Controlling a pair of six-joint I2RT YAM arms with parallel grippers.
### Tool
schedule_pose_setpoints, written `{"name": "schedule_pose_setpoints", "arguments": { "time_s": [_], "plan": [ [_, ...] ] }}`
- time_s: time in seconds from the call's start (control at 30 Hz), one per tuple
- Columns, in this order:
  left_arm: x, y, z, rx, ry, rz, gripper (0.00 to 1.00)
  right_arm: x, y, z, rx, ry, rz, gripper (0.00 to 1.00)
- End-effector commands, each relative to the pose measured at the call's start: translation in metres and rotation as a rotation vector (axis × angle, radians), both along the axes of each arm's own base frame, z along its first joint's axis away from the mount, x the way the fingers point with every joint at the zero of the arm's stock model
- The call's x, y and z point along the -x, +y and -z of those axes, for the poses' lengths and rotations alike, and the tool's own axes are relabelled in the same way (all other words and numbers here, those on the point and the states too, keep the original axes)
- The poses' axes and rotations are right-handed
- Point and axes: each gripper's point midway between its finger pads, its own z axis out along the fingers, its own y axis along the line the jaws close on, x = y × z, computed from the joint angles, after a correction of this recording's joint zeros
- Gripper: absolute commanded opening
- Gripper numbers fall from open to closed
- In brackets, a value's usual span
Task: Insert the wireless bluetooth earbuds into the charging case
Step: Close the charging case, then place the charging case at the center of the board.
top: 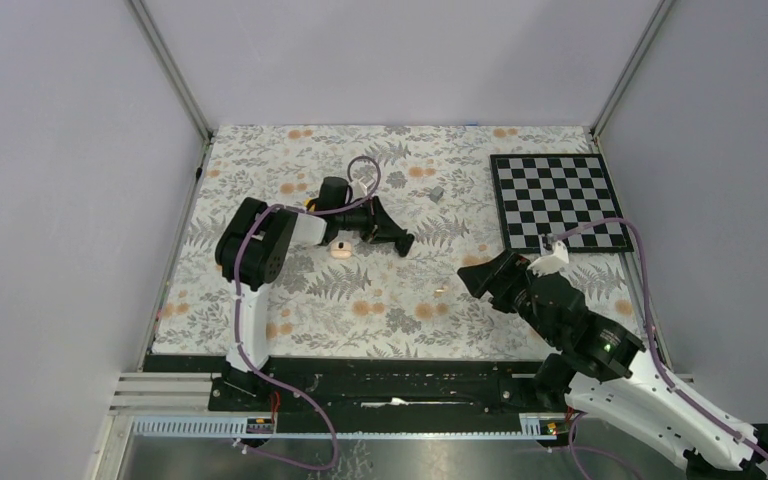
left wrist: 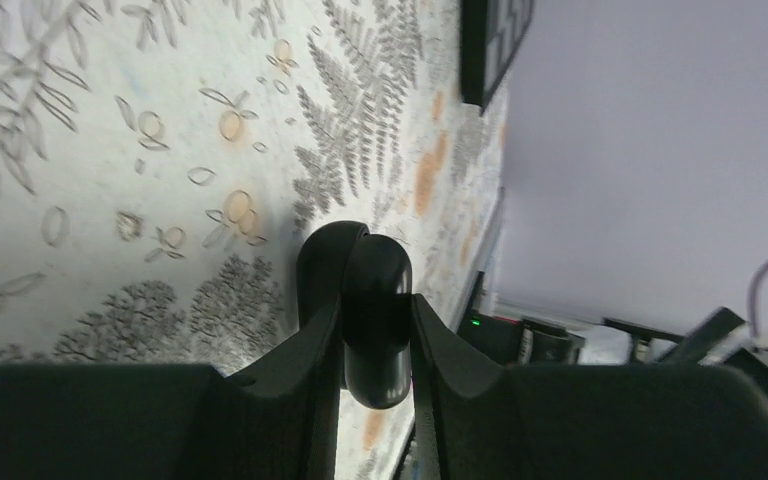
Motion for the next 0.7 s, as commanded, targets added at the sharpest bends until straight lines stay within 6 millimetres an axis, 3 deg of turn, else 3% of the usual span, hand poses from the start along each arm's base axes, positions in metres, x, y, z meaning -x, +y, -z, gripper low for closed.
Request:
{"name": "schedule_pose_setpoints", "arguments": {
  "time_s": [0.0,0.2,0.33,0.47,0.67],
  "plan": [
    [-0.018,0.007,0.01,-0.131,-0.109,-0.006,0.0,-0.004,-0.012,-0.016,0.012,-0.033,0.052,0.87],
    [-0.014,0.02,0.043,-0.257,-0.078,-0.013,0.0,-0.007,-0.01,-0.015,0.031,-0.027,0.054,0.87],
    [-0.016,0.021,0.044,-0.261,-0.078,-0.021,0.0,-0.008,-0.008,-0.015,0.036,-0.026,0.047,0.87],
    [-0.019,0.022,0.036,-0.277,-0.103,-0.026,0.23,-0.007,-0.007,-0.012,0.04,-0.018,0.041,0.87],
    [-0.028,0.033,0.028,-0.372,-0.144,-0.071,0.49,-0.008,-0.004,-0.008,0.053,-0.005,0.037,0.87]
  ]
}}
